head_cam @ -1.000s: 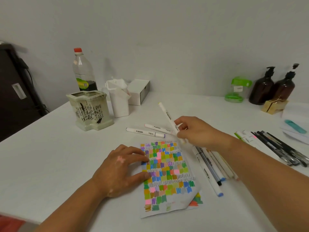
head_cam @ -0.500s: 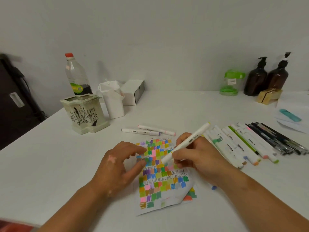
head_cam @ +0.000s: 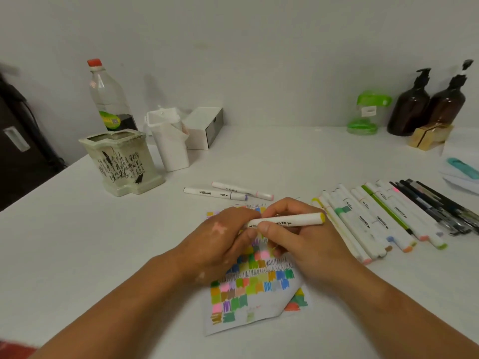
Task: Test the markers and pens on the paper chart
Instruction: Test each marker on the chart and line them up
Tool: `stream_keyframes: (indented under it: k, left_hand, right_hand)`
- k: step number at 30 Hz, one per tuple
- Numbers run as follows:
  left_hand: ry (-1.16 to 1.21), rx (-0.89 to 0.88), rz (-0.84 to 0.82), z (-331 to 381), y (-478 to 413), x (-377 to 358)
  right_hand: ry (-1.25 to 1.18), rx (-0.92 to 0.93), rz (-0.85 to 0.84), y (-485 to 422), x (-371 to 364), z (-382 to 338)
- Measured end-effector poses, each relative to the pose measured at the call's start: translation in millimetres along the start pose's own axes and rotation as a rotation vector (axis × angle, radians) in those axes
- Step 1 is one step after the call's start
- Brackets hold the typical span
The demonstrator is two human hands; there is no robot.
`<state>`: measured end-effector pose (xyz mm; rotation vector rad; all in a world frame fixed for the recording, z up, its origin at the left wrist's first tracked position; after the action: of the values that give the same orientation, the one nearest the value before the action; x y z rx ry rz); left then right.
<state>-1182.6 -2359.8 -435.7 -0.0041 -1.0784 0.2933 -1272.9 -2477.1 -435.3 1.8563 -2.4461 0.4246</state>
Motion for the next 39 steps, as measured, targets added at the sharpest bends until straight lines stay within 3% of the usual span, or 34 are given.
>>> stream_keyframes:
  k: [8, 12, 17, 20, 25, 39]
  left_hand:
    - [0.002, -0.075, 0.049, -1, 2, -6]
    - [-0.136, 0.073, -0.022, -25, 9, -3]
    - [-0.200, 0.131, -0.094, -40, 13, -4]
    - [-0.208, 0.163, -0.073, -43, 12, -3]
    - [-0.173, 0.201, -0.103, -47, 14, -6]
    - [-0.155, 0.215, -0.128, -46, 14, -6]
  right_hand:
    - [0.005, -0.048, 0.014, 1, -8, 3]
    - [-0.081, -0.103, 0.148, 3, 5, 8]
    - [-0.236, -0.146, -0.021, 12, -7, 5]
    - [-0.132, -0.190, -0.139, 20, -21, 1]
    - [0.130, -0.223, -0.158, 26, -25, 3]
    - [0.316, -0.281, -0.232, 27, -32, 2]
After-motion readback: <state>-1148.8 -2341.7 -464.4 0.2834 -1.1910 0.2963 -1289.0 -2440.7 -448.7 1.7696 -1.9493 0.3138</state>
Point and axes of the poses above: each hand's wrist, its own y-axis away from the middle knuckle, its own x-axis out of the back of the hand, z = x × y, the point moved 7 cm from there along -y, towards the middle knuckle, and after that the axes turned 9 degrees about -z, right-handed, at the moved point
